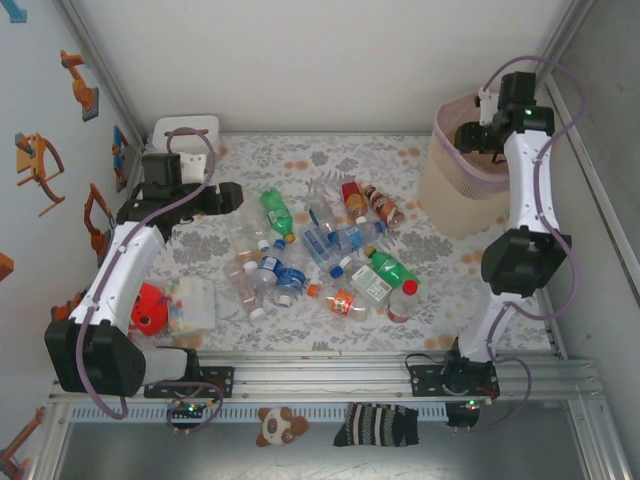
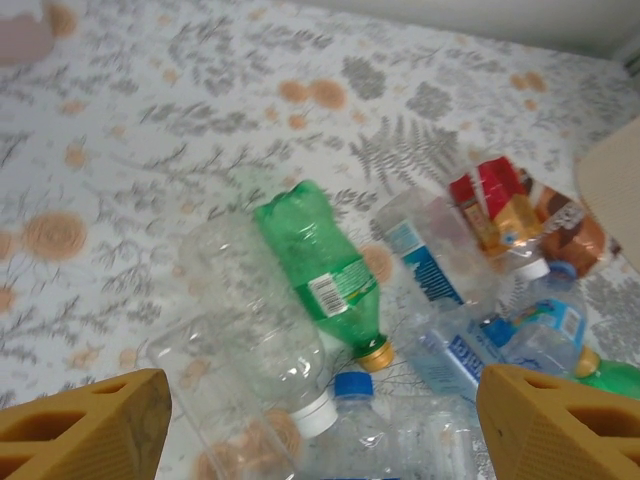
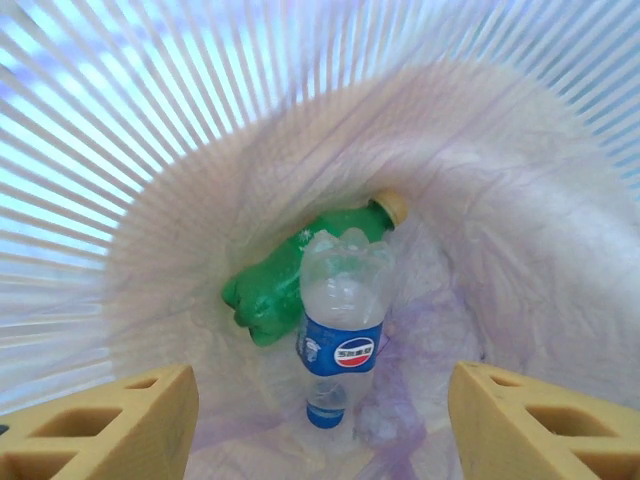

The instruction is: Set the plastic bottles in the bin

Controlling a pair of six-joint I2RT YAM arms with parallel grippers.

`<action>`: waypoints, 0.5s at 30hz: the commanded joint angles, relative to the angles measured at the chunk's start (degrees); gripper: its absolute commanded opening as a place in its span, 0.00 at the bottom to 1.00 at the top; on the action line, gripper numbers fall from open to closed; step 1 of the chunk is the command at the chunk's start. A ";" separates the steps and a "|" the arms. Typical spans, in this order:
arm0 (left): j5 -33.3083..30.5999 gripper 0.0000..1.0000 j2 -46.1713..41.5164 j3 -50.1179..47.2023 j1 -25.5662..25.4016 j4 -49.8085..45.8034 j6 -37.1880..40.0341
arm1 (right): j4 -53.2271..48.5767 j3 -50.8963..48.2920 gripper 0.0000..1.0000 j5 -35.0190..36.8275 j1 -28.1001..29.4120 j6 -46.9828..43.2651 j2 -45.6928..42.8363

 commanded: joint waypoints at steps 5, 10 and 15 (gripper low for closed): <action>-7.49 0.79 4.15 0.70 0.28 -5.96 -9.93 | 8.24 -7.80 0.63 -1.37 0.10 7.39 -11.61; -4.58 0.75 8.78 -0.76 0.30 -4.29 -14.14 | 15.56 -14.51 0.60 -1.10 0.74 11.52 -19.18; -4.96 0.67 16.37 2.83 0.32 -9.98 -15.40 | 16.64 -17.86 0.59 -2.43 1.75 12.84 -24.48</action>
